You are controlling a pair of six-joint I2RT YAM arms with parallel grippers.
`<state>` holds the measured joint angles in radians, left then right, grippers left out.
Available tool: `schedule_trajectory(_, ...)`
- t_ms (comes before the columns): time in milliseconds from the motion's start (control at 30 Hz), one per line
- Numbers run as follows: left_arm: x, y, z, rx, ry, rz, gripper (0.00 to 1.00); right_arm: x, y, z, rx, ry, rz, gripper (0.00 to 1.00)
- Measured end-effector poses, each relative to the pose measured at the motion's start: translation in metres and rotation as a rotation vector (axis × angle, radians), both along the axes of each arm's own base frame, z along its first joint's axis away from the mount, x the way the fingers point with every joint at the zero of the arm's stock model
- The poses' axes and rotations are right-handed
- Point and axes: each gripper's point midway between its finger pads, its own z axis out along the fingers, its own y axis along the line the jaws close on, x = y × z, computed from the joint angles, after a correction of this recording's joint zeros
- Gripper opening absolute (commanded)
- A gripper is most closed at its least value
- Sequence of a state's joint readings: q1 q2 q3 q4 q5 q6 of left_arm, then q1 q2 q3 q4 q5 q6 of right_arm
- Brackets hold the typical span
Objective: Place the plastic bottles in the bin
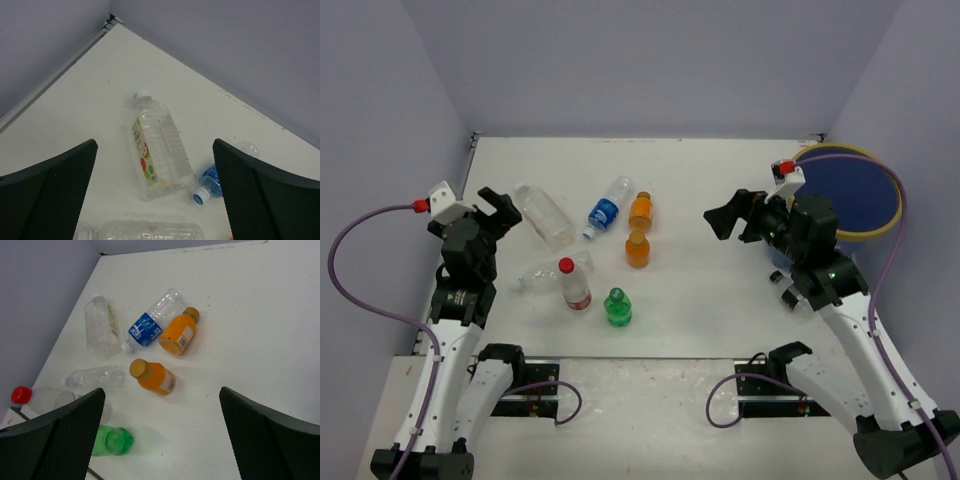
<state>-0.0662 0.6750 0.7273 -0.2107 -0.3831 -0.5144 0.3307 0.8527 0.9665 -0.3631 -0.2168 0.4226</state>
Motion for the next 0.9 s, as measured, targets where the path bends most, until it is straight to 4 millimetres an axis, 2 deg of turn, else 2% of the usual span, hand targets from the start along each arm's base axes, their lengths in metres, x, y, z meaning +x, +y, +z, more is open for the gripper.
schedule_trajectory(167, 0.002, 0.000, -0.003, -0.001, 0.009, 0.000, 1.00, -0.001, 0.002, -0.002, -0.011, 0.002, -0.003, 0.99)
schedule_trajectory(300, 0.005, 0.000, -0.008, 0.001, 0.031, 0.003, 1.00, 0.009, -0.010, -0.017, -0.035, 0.042, -0.097, 0.99)
schedule_trajectory(400, 0.006, 0.001, -0.011, 0.002, 0.041, 0.008, 1.00, 0.017, -0.018, -0.046, -0.093, 0.137, -0.157, 0.99)
schedule_trajectory(500, 0.006, 0.001, -0.011, -0.002, 0.040, 0.013, 1.00, 0.023, -0.025, -0.089, -0.201, 0.271, -0.220, 0.99)
schedule_trajectory(600, 0.008, 0.002, -0.010, -0.010, 0.039, 0.020, 1.00, 0.017, -0.029, -0.133, -0.349, 0.396, -0.266, 0.99)
schedule_trajectory(667, 0.010, 0.002, -0.008, -0.010, 0.038, 0.021, 1.00, 0.010, -0.030, -0.155, -0.436, 0.458, -0.272, 0.99)
schedule_trajectory(900, 0.012, 0.007, -0.004, -0.011, 0.029, 0.057, 1.00, -0.001, -0.069, -0.203, -0.772, 0.635, -0.370, 0.99)
